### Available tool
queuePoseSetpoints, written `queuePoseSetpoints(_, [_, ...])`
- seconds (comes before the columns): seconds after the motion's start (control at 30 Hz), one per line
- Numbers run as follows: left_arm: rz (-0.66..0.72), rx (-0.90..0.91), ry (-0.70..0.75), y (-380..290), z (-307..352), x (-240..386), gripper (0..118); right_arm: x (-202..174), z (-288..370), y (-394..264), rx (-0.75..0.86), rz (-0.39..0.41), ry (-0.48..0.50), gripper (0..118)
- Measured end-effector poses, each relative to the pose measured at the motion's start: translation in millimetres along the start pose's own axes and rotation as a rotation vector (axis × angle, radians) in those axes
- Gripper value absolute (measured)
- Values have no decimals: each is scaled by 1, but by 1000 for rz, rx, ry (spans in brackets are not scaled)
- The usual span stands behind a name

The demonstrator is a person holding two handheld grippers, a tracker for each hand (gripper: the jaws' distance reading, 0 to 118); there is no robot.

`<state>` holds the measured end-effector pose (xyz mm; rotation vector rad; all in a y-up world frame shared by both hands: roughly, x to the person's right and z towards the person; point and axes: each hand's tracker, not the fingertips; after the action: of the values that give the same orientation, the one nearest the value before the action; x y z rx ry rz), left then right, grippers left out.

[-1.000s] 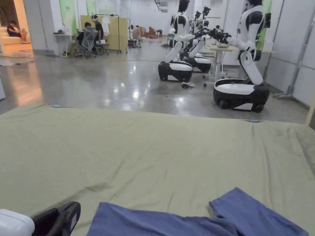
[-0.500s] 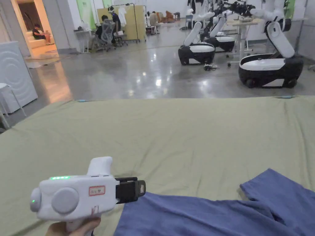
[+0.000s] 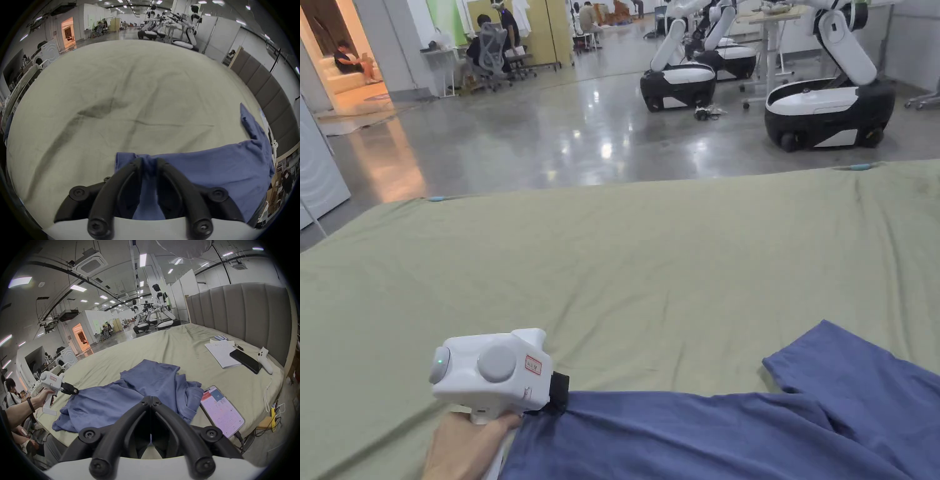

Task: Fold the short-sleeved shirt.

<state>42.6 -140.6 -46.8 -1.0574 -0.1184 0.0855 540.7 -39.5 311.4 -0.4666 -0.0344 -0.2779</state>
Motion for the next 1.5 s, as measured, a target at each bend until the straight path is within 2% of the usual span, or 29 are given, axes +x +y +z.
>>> queuePoseSetpoints(0.1, [-2, 13, 26, -5, -8, 4, 12, 18, 1, -5, -12, 25, -29, 0])
queuePoseSetpoints(0.13, [-20, 17, 32, -5, -9, 7, 5, 21, 2, -5, -15, 32, -36, 0])
queuePoseSetpoints(0.3, [-80, -11, 44, -4, -16, 10, 5, 38, 9, 0, -10, 3, -112, 0])
queuePoseSetpoints(0.33, [-77, -20, 39, -2, -17, 8, 5, 44, 9, -1, -9, -29, -141, 5])
queuePoseSetpoints(0.37, [-69, -28, 31, -3, -12, 10, 5, 50, 8, -1, -19, -63, -153, 19])
queuePoseSetpoints(0.43, [-64, -36, 23, -4, -14, 8, 5, 61, 2, -1, -49, -147, -147, 67])
queuePoseSetpoints(0.47, [-61, -36, 19, -5, -14, 7, 5, 65, -3, -4, -75, -180, -136, 73])
queuePoseSetpoints(0.63, [-42, -32, -2, -7, -11, 7, 5, 72, -49, -23, -209, -228, -177, 75])
queuePoseSetpoints(0.7, [-43, -30, -5, -9, -10, 7, 5, 74, -67, -32, -266, -277, -198, 73])
queuePoseSetpoints(0.73, [-43, -26, -6, -10, -10, 7, 5, 73, -75, -37, -293, -285, -205, 67])
queuePoseSetpoints(0.77, [-44, -22, -8, -10, -8, 8, 5, 72, -80, -40, -325, -291, -182, 54])
queuePoseSetpoints(0.8, [-42, -18, -11, -12, -8, 8, 5, 68, -80, -43, -294, -265, -197, 54])
queuePoseSetpoints(0.83, [-43, -8, -15, -13, -8, 7, 5, 64, -79, -43, -263, -189, -261, 46])
queuePoseSetpoints(0.87, [-46, 7, -20, -15, -7, 7, 5, 58, -77, -42, -272, -177, -233, 29])
queuePoseSetpoints(0.9, [-44, 28, -26, -15, -5, 6, 5, 58, -74, -42, -252, -248, -153, 10])
queuePoseSetpoints(0.93, [-45, 36, -32, -16, -3, 5, 5, 55, -73, -42, -251, -251, -182, 10])
queuePoseSetpoints(1.0, [-31, 115, -77, -17, 14, 0, 5, 48, -62, -35, -199, -184, -192, 10])
queuePoseSetpoints(1.1, [73, 242, -230, -17, 63, -15, 5, 33, -35, -12, -78, -130, -136, 10])
queuePoseSetpoints(1.17, [80, 342, -266, -12, 107, -23, 5, 20, -24, 11, -32, -90, -105, 10])
queuePoseSetpoints(1.27, [59, 473, -246, -7, 171, -34, 5, 0, -19, 43, 33, -57, -55, 10])
queuePoseSetpoints(1.37, [83, 596, -268, 0, 226, -50, 5, -18, -16, 76, 87, 33, -31, 10])
queuePoseSetpoints(1.5, [101, 685, -274, 21, 283, -66, 5, -32, -20, 128, 146, 74, 21, 10])
